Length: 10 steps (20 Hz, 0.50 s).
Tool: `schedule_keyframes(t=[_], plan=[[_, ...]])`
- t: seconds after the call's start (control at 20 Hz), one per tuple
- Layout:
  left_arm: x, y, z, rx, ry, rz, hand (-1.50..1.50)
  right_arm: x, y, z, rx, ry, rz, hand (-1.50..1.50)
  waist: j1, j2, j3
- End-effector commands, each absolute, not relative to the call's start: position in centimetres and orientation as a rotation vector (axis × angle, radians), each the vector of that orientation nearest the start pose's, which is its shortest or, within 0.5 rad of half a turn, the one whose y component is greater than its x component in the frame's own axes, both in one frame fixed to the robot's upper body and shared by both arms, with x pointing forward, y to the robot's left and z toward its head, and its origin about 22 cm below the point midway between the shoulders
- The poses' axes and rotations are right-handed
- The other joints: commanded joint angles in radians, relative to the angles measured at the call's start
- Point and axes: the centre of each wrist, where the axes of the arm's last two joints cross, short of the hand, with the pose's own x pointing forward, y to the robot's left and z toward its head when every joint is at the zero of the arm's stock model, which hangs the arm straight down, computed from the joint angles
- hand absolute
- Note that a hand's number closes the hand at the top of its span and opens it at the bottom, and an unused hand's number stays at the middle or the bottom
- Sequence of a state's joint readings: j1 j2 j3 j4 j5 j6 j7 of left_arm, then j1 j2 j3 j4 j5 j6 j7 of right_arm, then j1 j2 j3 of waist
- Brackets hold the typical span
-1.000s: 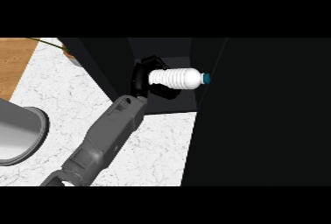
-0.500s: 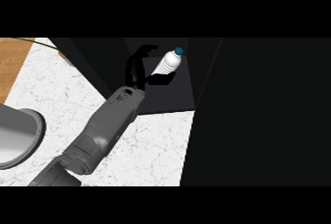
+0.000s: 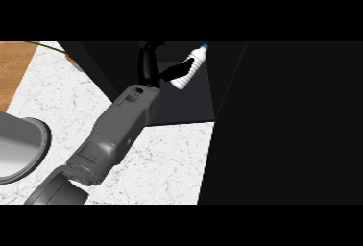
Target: Pick up the bottled water, place it into the cabinet and close the cabinet
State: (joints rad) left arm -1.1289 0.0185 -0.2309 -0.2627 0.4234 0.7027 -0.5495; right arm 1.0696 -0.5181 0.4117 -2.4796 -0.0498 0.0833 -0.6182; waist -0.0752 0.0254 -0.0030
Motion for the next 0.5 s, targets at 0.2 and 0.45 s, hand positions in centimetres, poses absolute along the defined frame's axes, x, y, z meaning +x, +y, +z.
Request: schedule_keyframes(t=[0.2, 0.45], plan=[[43.1, 7.9, 6.3, 0.009, -1.956, 0.100, 1.50, 2.0, -23.2, 13.1, 0.348, -1.963, 0.212, -1.50, 0.015, -0.008, 0.001], [42.4, 7.9, 5.2, -0.021, -1.941, 0.104, 1.50, 1.8, -22.5, 14.5, 0.363, -1.946, 0.230, -1.50, 0.010, -0.017, 0.001]])
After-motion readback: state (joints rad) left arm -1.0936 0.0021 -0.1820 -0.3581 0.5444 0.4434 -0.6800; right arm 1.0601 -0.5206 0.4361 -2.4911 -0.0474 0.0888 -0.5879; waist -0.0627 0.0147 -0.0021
